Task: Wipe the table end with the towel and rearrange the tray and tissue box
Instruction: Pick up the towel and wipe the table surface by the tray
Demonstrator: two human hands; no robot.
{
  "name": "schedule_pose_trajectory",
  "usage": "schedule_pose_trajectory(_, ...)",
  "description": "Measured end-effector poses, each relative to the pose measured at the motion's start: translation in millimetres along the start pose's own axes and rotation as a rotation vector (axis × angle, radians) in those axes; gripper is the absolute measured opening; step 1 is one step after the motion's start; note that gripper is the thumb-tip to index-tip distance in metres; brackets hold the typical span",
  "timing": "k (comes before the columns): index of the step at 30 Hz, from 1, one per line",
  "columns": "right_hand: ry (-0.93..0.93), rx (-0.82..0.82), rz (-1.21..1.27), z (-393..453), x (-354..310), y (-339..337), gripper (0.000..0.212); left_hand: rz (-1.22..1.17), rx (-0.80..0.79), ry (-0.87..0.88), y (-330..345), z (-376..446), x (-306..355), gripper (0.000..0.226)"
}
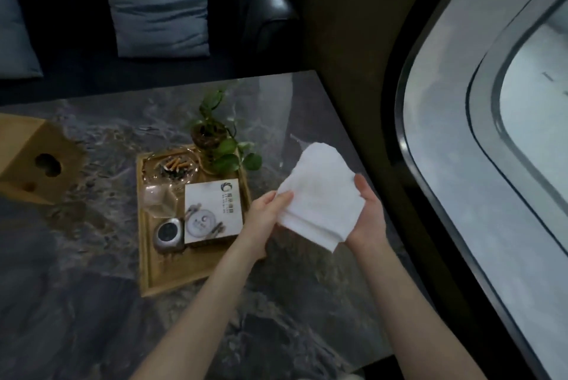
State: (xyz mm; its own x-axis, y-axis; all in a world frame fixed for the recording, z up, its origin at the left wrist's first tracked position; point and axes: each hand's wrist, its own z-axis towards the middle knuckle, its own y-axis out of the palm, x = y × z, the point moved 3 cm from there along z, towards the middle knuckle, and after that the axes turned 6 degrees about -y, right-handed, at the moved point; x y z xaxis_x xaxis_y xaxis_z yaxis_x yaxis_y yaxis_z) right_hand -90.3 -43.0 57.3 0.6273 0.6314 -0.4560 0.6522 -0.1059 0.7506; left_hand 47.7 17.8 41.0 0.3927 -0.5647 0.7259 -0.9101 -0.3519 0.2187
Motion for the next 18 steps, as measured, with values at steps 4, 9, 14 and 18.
schedule_pose_trajectory(4, -0.016, 0.016, -0.108, 24.4, -28.6, -1.2, 0.043, 0.468, 0.069, 0.113, 15.1, 34.3, 9.1, 0.032)
schedule_pose_trajectory(9, -0.027, -0.023, -0.375, 61.1, -77.0, 23.4, 0.040, 0.897, 0.363, 0.346, 18.7, 80.1, 11.4, 0.047)
schedule_pose_trajectory(14, -0.184, 0.196, -0.989, 100.4, -122.2, 49.1, 0.030, 1.152, 0.486, 0.348, 13.2, 113.0, 4.7, 0.054)
schedule_pose_trajectory(18, -0.304, 0.087, -1.387, 145.4, -119.3, 60.4, 0.043, 1.211, 0.582, 0.307, 9.2, 131.1, -5.4, 0.064)
